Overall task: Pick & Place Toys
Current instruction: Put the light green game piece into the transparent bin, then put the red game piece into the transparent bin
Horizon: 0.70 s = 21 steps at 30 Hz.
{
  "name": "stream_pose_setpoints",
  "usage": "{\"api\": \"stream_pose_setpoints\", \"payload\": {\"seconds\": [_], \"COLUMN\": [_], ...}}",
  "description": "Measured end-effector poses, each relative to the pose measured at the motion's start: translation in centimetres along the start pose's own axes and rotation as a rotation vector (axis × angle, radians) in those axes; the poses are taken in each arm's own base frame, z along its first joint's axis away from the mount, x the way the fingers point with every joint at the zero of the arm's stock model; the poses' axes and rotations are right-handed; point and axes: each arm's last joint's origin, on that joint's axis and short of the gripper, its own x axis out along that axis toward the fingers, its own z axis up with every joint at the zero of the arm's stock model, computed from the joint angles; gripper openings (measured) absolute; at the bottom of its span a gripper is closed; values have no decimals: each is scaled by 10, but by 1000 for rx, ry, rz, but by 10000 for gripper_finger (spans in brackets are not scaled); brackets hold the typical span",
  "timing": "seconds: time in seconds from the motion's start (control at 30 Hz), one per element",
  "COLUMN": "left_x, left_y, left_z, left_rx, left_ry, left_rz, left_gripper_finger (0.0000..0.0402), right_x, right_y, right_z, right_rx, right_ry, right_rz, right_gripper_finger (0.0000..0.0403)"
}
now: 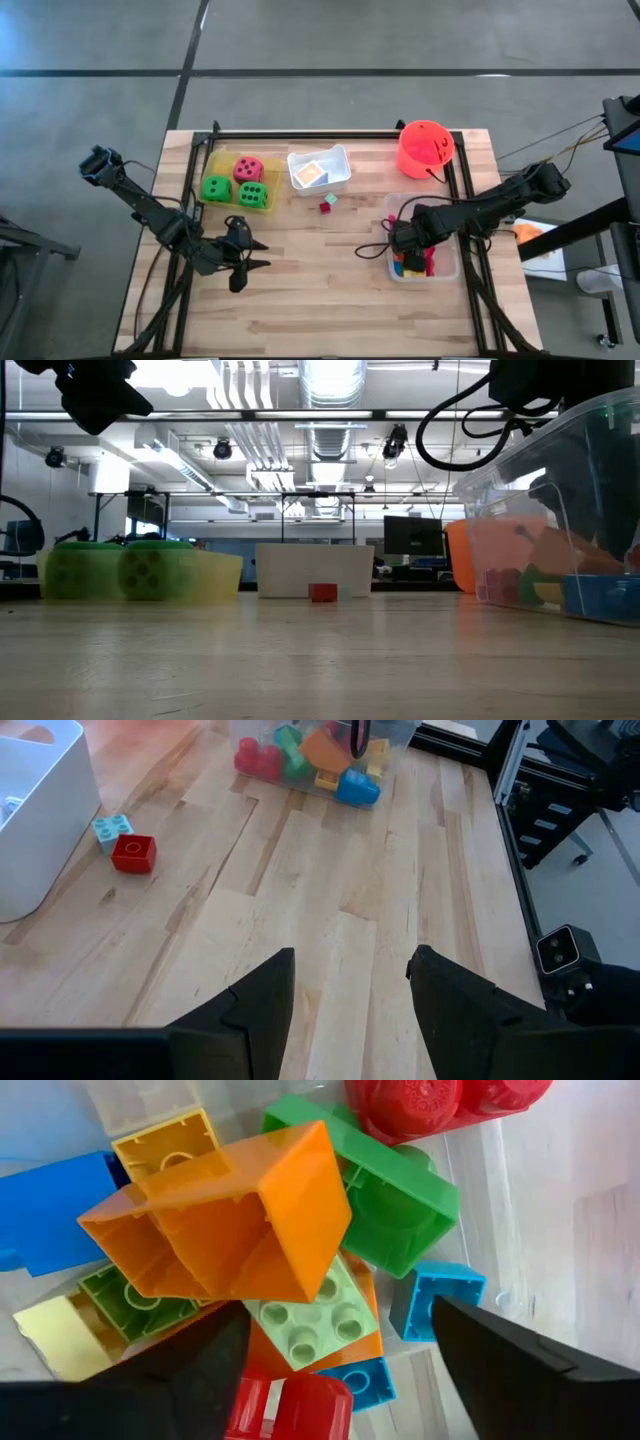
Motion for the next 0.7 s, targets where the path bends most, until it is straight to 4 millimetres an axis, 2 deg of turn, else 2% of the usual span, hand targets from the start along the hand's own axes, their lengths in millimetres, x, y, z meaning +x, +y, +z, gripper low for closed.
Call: {"api": "stream_pose_setpoints", "payload": {"seconds": [0.2, 0.37, 0.47, 0.7], "left_x": [0, 0, 0, 8], "left_y": [0, 0, 0, 12], "left_z": [0, 0, 1, 16], "left_rx": [0, 0, -18, -233], "left_ry": [0, 0, -16, -144], "left_rz": [0, 0, 11, 112], "left_gripper_finger": [190, 190, 190, 190], "right_x": [0, -3, -13, -50], "right_y": [0, -1, -3, 2], "right_z": [0, -1, -2, 1], "right_rx": [-1, 8, 31, 100], "right_ry": [1, 17, 44, 38], "right_rz": [0, -12, -34, -35], "right_gripper_finger": [344, 349, 349, 349]}}
